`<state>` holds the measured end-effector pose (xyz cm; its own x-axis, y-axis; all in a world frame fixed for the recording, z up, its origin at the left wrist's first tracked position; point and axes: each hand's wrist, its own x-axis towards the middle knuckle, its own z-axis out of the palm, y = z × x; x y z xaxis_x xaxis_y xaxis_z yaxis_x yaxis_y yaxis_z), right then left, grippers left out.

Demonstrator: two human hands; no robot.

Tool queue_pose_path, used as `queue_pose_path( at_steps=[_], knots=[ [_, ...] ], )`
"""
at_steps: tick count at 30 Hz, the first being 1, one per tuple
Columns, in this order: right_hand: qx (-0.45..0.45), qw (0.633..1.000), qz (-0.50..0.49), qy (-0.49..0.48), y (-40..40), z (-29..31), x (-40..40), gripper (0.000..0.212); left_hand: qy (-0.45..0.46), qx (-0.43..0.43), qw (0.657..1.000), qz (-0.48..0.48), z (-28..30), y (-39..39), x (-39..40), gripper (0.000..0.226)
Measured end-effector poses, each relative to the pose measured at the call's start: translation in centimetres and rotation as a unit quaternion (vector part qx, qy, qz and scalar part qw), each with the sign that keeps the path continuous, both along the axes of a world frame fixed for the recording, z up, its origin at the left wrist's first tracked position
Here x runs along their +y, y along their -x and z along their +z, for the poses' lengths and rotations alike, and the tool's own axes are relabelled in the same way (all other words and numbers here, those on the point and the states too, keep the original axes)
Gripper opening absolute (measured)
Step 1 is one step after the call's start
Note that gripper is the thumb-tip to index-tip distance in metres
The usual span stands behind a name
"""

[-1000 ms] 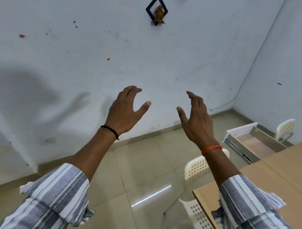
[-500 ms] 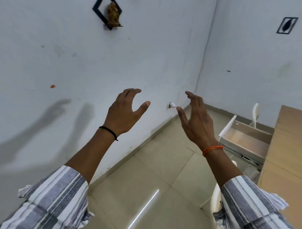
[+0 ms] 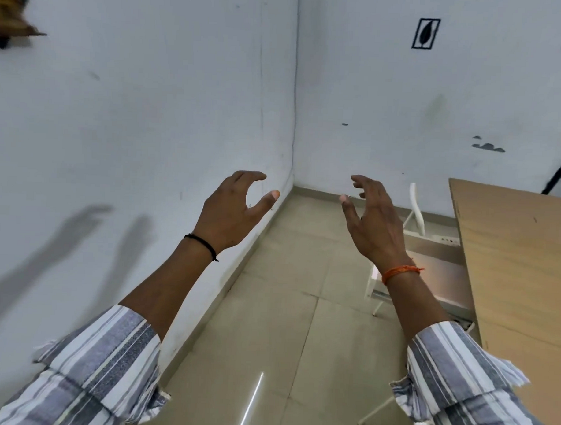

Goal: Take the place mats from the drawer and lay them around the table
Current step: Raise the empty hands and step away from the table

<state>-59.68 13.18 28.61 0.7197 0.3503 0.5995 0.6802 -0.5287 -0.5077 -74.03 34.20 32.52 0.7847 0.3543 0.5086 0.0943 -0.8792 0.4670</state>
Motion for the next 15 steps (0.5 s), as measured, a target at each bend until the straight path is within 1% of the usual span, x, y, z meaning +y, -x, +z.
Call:
queue_pose_path(
  at_steps=[3, 9, 15],
  knots=[
    [0.014, 0.999, -0.031, -0.001, -6.7, 0.6, 1.9, 0.042, 0.027, 0.003, 0.999, -0.036, 0.9, -8.5, 2.2, 0.045],
    [0.014, 0.996, -0.088, 0.014, -16.3, 1.5, 3.6, 0.042, 0.059, 0.002, 0.990, -0.128, 0.9, -22.7, 4.7, 0.043],
    [0.005, 0.982, -0.190, 0.023, -24.8, 0.4, 3.5, 0.041, 0.090, 0.004, 0.966, -0.244, -0.7, -36.8, 5.7, 0.043]
  ],
)
